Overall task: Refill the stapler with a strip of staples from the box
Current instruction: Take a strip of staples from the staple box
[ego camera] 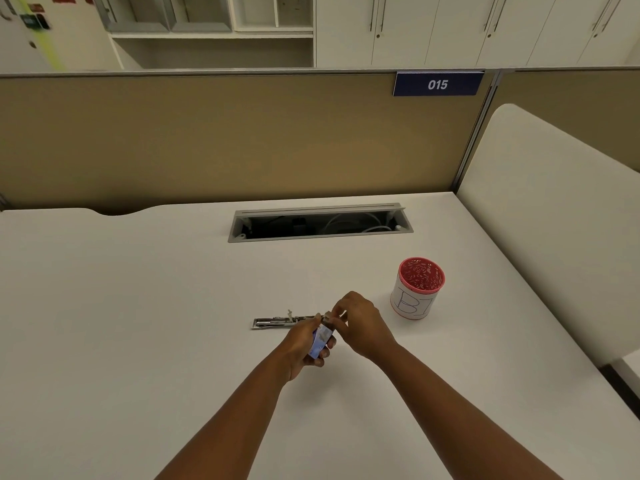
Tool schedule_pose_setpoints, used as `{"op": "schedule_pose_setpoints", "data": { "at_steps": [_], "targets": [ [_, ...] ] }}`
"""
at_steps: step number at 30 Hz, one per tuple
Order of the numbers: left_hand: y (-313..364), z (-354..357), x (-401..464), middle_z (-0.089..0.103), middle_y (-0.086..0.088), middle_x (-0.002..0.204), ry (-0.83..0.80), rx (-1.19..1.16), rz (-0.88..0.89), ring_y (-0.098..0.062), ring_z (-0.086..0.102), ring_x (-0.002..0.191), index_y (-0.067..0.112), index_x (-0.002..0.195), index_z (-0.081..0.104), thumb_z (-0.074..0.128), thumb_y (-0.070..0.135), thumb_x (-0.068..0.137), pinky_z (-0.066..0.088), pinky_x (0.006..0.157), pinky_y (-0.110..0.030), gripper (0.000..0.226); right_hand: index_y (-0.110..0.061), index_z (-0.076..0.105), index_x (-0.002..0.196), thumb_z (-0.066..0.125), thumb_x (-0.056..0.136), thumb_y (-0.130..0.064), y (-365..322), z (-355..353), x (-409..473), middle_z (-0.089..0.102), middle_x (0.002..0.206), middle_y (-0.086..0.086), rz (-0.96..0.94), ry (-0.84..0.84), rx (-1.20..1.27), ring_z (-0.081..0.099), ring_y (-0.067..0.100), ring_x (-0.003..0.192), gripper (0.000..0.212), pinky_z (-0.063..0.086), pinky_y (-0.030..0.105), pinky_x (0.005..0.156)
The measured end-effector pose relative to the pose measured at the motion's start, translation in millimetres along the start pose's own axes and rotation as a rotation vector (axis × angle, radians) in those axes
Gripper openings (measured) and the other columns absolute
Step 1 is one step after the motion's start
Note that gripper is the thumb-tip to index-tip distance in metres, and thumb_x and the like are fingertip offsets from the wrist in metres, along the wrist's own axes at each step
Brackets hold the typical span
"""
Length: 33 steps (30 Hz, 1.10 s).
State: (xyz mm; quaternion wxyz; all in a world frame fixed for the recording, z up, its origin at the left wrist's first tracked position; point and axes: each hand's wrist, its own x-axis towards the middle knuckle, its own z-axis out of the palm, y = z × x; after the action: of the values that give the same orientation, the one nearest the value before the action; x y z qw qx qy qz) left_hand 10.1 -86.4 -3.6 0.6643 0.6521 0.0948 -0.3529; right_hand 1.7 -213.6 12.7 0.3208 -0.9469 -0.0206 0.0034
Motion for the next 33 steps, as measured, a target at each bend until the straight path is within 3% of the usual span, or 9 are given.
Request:
{"op": "schedule_pose_setpoints", "data": {
  "at_steps": [2,6,11,15,19,24,27,29,33],
  "targets": [
    [0,-1,0,0.048,-0.005,0.063,-0.001,-0.018,-0.012,-0.006,0.041,0.035,0.011,0.073,0.052,0.02,0.033,0.1,0.031,0.036,-0.015,0.047,-0.002,0.063,0.093,0.053,0.089,-0.012,0,0,1,0.058,0.109,0.015,0.02,0.031,0.072,0.06,0.027,0.091,0.014,0.048,0.03,0.077],
    [0,-1,0,0.049,-0.006,0.064,0.008,-0.045,-0.031,-0.008,0.04,0.038,0.01,0.074,0.052,0.02,0.033,0.099,0.031,0.037,-0.017,0.047,-0.002,0.064,0.085,0.058,0.087,-0.013,4,-1,3,0.068,0.095,0.017,0.142,0.099,0.361,0.064,0.029,0.087,0.014,0.056,0.042,0.079],
    [-1,-1,2,0.051,-0.006,0.061,0.036,-0.077,-0.027,-0.009,0.042,0.035,0.011,0.076,0.053,0.023,0.033,0.099,0.031,0.038,-0.017,0.044,-0.01,0.063,0.077,0.057,0.085,-0.003,16,-4,3,0.067,0.073,0.011,0.304,0.136,0.755,0.068,0.011,0.059,0.011,0.054,0.016,0.052],
    [-4,1,2,0.056,-0.006,0.066,0.057,-0.1,-0.04,-0.013,0.048,0.049,0.01,0.074,0.056,0.026,0.035,0.099,0.039,0.045,-0.021,0.046,-0.006,0.065,0.095,0.043,0.085,0.006,26,-2,0,0.062,0.068,0.007,0.423,0.055,0.893,0.064,0.013,0.062,0.027,0.056,0.021,0.057],
    [-6,1,3,0.061,-0.008,0.076,0.095,-0.124,-0.013,-0.017,0.055,0.067,0.012,0.078,0.057,0.025,0.026,0.1,0.044,0.059,-0.026,0.042,0.001,0.064,0.09,0.032,0.086,0.008,26,-2,1,0.06,0.07,0.012,0.602,-0.03,1.073,0.062,0.021,0.064,0.033,0.059,0.02,0.053],
    [-9,2,7,0.069,0.007,0.048,0.115,-0.143,-0.014,-0.014,0.051,0.064,0.014,0.078,0.055,0.026,0.023,0.1,0.04,0.056,-0.023,0.037,0.003,0.065,0.087,0.025,0.086,0.009,25,-1,1,0.06,0.07,0.014,0.638,-0.049,1.104,0.062,0.022,0.064,0.04,0.059,0.023,0.057],
    [-10,3,9,0.067,-0.003,0.077,0.149,-0.135,-0.019,-0.014,0.054,0.064,0.009,0.094,0.053,0.031,0.021,0.099,0.048,0.05,-0.022,0.025,-0.005,0.063,0.075,0.034,0.087,0.002,27,1,1,0.06,0.071,0.013,0.674,-0.065,1.081,0.059,0.02,0.063,0.032,0.056,0.026,0.059],
    [-11,3,11,0.064,-0.006,0.081,0.155,-0.154,-0.017,-0.017,0.058,0.067,0.008,0.101,0.052,0.036,0.019,0.098,0.053,0.046,-0.021,0.019,-0.006,0.061,0.077,0.048,0.087,-0.008,29,3,0,0.058,0.071,0.009,0.684,-0.103,0.99,0.054,0.016,0.061,0.017,0.052,0.024,0.057],
    [-14,5,17,0.064,-0.013,0.092,0.2,-0.136,-0.003,-0.025,0.062,0.077,0.006,0.112,0.053,0.04,0.012,0.097,0.053,0.063,-0.033,0.02,-0.01,0.061,0.08,0.069,0.079,-0.024,31,9,-2,0.058,0.072,0.001,0.594,-0.167,0.735,0.049,0.01,0.063,0.016,0.044,0.022,0.055]
  ]
}}
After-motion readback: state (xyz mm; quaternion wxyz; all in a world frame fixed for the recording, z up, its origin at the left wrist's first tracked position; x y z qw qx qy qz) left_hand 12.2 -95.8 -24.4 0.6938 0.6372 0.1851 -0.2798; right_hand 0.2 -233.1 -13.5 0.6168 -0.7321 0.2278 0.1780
